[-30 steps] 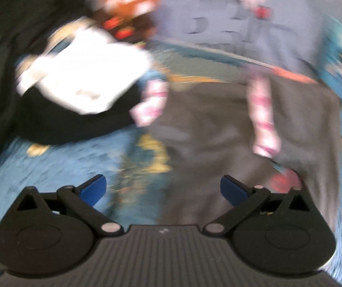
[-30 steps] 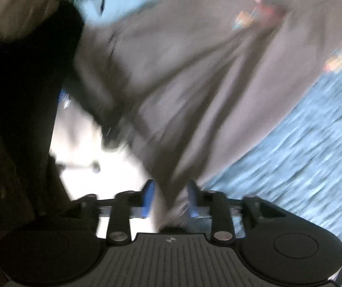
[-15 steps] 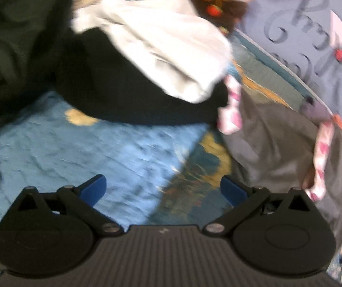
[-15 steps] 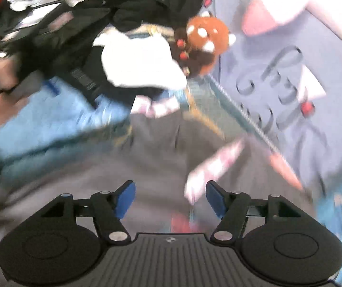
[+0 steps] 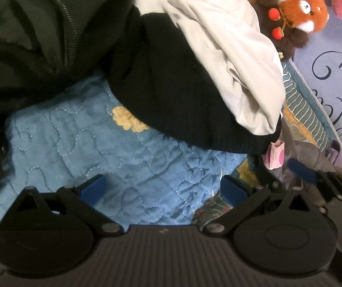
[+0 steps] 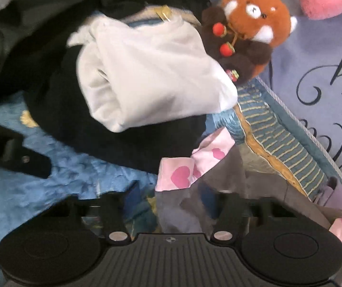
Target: Fold clothes
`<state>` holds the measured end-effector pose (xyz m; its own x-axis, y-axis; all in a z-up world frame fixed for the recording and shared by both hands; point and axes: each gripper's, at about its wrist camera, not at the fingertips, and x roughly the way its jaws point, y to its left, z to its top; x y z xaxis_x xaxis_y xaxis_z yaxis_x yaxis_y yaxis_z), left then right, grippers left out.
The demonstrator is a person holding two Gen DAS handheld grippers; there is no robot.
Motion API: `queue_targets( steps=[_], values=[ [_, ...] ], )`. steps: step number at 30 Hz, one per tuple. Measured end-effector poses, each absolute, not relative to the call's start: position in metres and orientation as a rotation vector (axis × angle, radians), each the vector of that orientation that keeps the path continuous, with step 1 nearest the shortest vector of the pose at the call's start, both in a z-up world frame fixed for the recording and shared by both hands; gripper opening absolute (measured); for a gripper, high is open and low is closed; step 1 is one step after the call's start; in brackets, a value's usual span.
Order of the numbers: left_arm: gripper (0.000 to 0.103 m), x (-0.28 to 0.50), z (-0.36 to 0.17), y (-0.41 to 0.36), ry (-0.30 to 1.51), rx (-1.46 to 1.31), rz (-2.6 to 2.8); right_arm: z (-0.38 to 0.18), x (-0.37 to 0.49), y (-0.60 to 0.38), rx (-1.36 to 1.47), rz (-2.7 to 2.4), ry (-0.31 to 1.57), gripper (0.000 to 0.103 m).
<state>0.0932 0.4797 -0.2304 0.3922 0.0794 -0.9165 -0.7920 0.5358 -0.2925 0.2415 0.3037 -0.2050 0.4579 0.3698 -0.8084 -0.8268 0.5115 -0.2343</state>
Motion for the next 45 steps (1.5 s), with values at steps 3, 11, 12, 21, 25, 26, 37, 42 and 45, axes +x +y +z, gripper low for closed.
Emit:
queue_targets(
  steps=[3, 11, 12, 21, 25, 26, 37, 42, 45],
  values=[
    [0.103, 0.103, -0.233, 0.477, 1.042, -0.811, 0.651, -0.197, 0.245, 0.288, -0.562, 0.768, 0.788, 0.009],
    [0.103, 0.155, -0.242, 0.445, 1.134, -0.606, 0.630, -0.164, 0.252, 0.230, -0.320, 0.780, 0.793, 0.009],
    [0.103, 0.160, -0.241, 0.441, 1.128, -0.616, 0.588, -0.164, 0.253, 0.227, -0.319, 0.785, 0.793, 0.009],
    [0.103, 0.183, -0.239, 0.452, 1.009, -0.902, 0.278, -0.170, 0.247, 0.216, -0.346, 0.822, 0.720, 0.009],
    [0.102, 0.186, -0.239, 0.461, 0.977, -0.959, 0.240, -0.174, 0.236, 0.219, -0.399, 0.848, 0.656, 0.009],
    [0.101, 0.188, -0.239, 0.463, 0.971, -0.973, 0.222, -0.175, 0.232, 0.222, -0.427, 0.853, 0.635, 0.009],
    [0.040, 0.211, -0.256, 0.464, 0.949, -1.216, -0.017, -0.183, 0.207, 0.240, -0.646, 0.854, 0.522, 0.009],
    [0.020, 0.217, -0.264, 0.462, 0.936, -1.254, -0.027, -0.189, 0.189, 0.249, -0.766, 0.875, 0.448, 0.009],
    [0.011, 0.218, -0.266, 0.461, 0.933, -1.247, -0.003, -0.191, 0.184, 0.251, -0.805, 0.880, 0.422, 0.011]
  ],
)
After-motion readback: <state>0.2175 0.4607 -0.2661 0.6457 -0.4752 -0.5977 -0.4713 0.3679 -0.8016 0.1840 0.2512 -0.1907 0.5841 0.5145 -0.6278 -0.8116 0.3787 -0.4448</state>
